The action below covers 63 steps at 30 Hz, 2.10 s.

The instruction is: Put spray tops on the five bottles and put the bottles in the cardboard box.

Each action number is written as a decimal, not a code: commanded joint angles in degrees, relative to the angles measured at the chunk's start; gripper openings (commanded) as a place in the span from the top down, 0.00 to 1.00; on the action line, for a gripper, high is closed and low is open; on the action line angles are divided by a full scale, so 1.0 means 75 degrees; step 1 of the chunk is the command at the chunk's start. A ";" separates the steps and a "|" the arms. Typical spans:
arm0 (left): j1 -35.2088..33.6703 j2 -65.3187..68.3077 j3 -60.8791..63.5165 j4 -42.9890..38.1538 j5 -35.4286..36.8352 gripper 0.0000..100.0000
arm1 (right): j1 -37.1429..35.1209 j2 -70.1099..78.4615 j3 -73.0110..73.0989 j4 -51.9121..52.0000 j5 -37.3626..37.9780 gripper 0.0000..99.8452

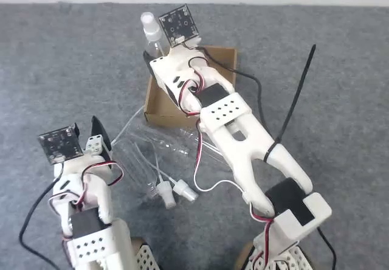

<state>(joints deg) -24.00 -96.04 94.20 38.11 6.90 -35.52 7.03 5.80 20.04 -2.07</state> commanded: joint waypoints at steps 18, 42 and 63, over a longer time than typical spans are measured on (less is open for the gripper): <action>-0.0047 -0.0094 -0.0217 -0.0223 0.0082 0.86 | 0.0311 0.0651 0.1078 -0.2819 -0.0129 0.99; -0.0012 -0.0094 -0.0158 -0.0246 0.0082 0.86 | 0.0299 0.2210 0.0938 -0.4261 -0.0926 0.99; -0.0012 -0.0094 -0.0147 -0.0246 0.0082 0.86 | 0.0275 0.2186 0.1067 -0.3968 -0.0926 0.99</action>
<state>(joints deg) -24.00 -96.04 94.20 38.11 6.99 -34.11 24.88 16.88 -10.37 -8.31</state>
